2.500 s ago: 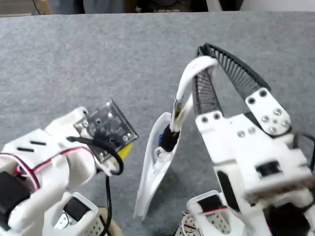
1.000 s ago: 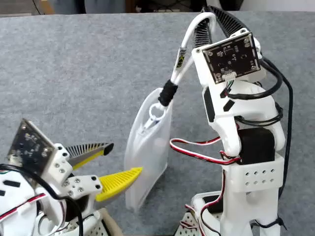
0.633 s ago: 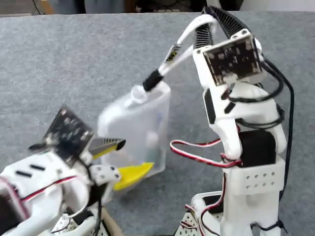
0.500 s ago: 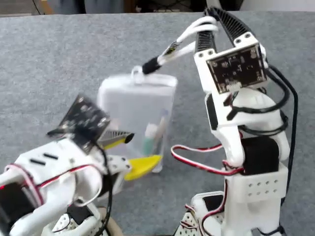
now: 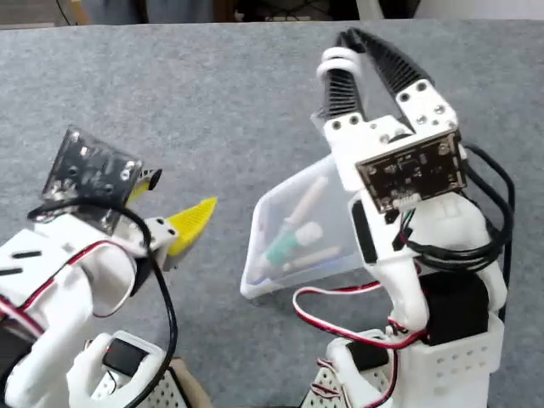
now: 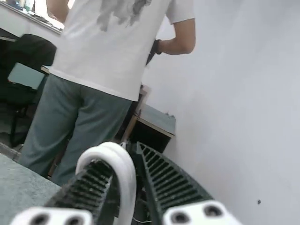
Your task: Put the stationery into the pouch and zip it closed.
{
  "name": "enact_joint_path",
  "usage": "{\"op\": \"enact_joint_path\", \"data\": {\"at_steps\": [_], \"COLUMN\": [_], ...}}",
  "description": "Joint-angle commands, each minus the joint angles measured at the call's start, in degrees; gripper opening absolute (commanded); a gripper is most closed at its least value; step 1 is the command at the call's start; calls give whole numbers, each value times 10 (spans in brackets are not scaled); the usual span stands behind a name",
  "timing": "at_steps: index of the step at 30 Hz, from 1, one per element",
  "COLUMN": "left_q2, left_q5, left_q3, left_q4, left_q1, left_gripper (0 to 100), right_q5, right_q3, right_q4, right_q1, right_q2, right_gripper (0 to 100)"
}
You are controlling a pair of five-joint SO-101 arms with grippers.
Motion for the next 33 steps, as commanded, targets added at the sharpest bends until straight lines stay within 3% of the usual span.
{"op": "enact_joint_path", "data": {"at_steps": [1, 8, 17, 24, 33], "left_q2": [2, 6, 6, 7, 7], "left_q5": [-5, 52, 61, 57, 60], "left_q3": [-22, -21, -21, 26, 78], "left_q4": [0, -3, -4, -43, -69], "left_q1": [-9, -10, -11, -63, -97], "left_gripper": [257, 257, 257, 257, 259], "right_q5": [0, -84, -149, -175, -177], "right_q3": [-27, -124, -319, -434, -449], "right_q4": [-38, -55, -49, 98, 244], "right_q1": [7, 93, 106, 46, 12], "right_q2": [14, 58, 162, 215, 198], "right_gripper": [12, 12, 12, 12, 12]}}
